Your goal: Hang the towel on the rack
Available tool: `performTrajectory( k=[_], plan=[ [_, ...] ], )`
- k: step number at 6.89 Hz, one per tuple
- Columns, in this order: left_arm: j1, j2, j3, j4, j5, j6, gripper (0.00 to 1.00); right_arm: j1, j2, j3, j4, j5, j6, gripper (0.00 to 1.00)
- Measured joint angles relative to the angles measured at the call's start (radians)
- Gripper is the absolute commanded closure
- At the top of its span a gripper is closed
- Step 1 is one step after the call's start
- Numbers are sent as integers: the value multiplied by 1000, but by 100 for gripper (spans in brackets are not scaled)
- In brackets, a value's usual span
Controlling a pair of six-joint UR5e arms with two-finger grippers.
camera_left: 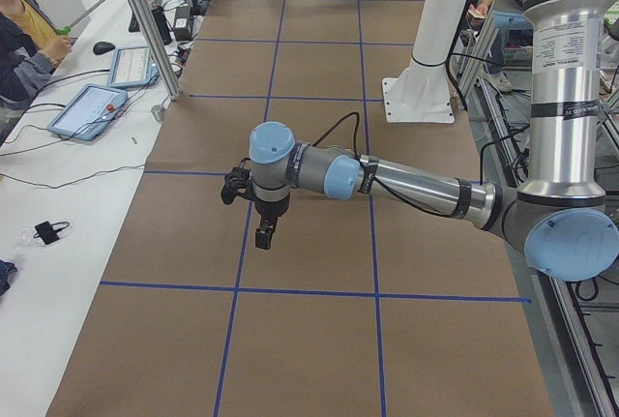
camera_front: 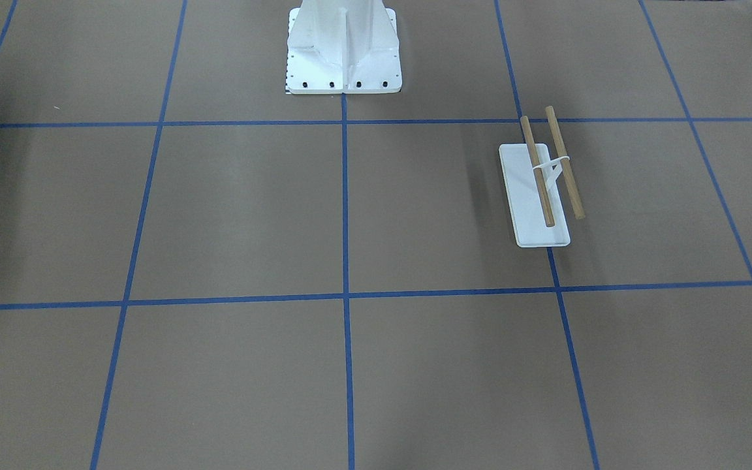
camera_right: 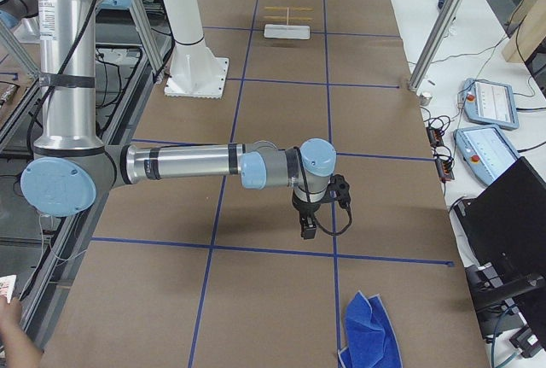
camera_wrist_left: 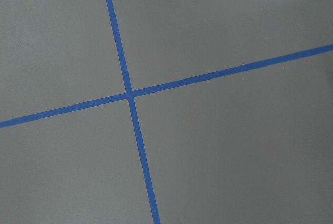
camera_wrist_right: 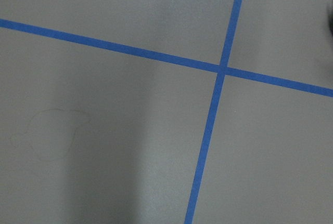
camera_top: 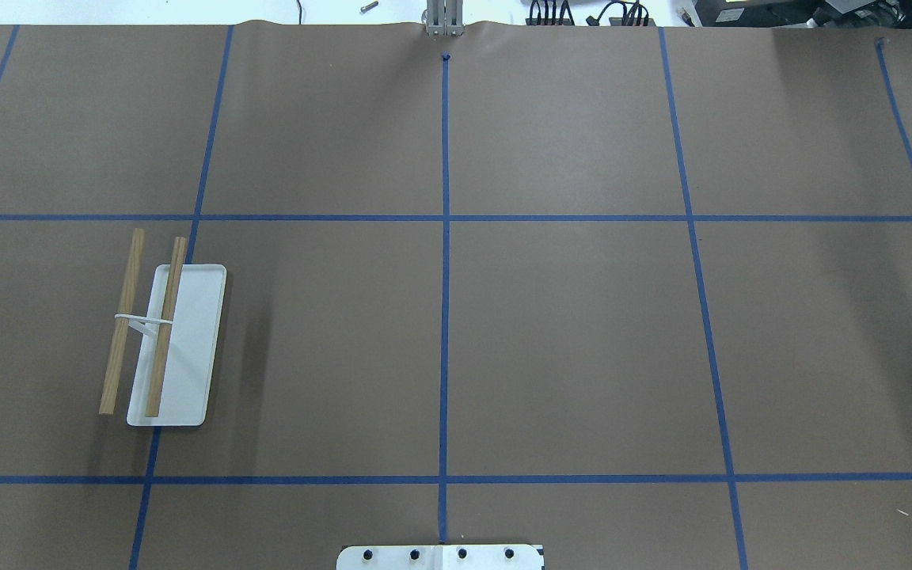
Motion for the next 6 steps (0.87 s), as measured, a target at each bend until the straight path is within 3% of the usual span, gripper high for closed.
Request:
performTrajectory(
  k=[3, 6],
  plan=[
    [1, 7, -2, -7, -1, -1, 2, 3, -2, 9, 22, -6, 41, 0],
    [1, 9, -1, -9, -2, -7, 2, 2, -43, 4, 140, -28, 66, 0]
  ],
)
